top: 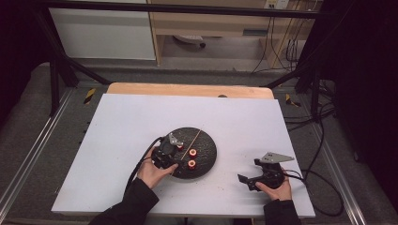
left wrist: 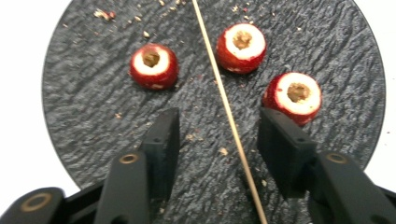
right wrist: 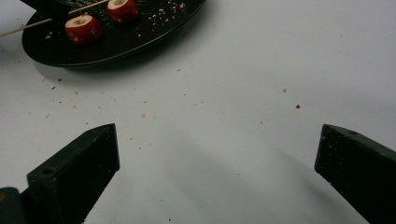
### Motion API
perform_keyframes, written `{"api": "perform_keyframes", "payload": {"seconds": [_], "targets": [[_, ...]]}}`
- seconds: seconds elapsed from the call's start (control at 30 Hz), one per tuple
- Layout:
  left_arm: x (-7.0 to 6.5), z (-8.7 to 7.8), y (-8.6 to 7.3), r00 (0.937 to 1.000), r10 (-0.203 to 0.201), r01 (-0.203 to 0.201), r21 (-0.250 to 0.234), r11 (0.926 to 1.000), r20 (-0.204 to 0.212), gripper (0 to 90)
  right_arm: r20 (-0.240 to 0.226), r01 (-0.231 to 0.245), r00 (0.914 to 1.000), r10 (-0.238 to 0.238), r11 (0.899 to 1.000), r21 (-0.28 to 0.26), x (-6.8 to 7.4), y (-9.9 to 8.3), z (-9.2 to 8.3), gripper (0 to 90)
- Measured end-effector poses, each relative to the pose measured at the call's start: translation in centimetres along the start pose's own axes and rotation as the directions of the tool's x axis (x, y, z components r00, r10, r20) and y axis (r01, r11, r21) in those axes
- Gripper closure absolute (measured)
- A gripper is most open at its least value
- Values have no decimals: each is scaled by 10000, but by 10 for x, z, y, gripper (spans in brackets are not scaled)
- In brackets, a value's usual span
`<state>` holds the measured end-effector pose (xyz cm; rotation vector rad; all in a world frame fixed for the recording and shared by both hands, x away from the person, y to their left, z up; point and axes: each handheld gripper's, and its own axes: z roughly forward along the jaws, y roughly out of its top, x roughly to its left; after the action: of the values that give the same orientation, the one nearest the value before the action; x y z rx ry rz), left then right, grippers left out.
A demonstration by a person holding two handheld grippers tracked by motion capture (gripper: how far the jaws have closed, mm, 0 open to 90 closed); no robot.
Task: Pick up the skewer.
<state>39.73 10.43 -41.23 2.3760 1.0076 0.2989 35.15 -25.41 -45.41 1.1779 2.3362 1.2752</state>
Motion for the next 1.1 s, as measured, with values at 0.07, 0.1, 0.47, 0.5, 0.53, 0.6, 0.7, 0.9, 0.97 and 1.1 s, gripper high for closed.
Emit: {"api": "perform_keyframes", "payload": {"seconds": [0.07,0.1,0.47,0.5,0.53,0.6,0.7,0.9,0.97,1.1], "targets": [[-1,0,0,10000,-47,47,67,10000,50,538,-14,7,10000,-7,10000,-1,0,0,0,10],[-2,0,1,10000,-52,51,127,9999,72,570,-17,-12,10000,12,10000,15,0,0,0,10],[-10,5,3,9991,-415,420,568,9975,-97,708,-34,-28,10000,28,10000,5,0,0,0,9],[-10,5,3,9989,-450,455,574,9973,-108,717,-31,-36,10000,36,10000,-1,0,0,0,10],[-11,6,3,9987,-489,495,583,9971,-110,725,-33,-38,10000,38,10000,-6,0,0,0,10],[-11,6,3,9981,-608,614,616,9962,-117,731,-35,-35,10000,35,10000,-14,0,0,0,10],[-12,5,2,9967,-799,807,611,9949,-168,772,-47,-19,10000,19,10000,7,0,0,0,9],[-12,4,3,9943,-1029,1046,642,9924,-291,819,-61,-38,10000,38,10000,7,0,0,0,10],[-13,5,3,9932,-1100,1125,718,9911,-386,829,-57,-53,10000,53,10000,15,0,0,1,9],[-12,5,2,9913,-1207,1246,789,9891,-518,850,-62,-51,10000,51,10000,3,0,0,0,9]]}}
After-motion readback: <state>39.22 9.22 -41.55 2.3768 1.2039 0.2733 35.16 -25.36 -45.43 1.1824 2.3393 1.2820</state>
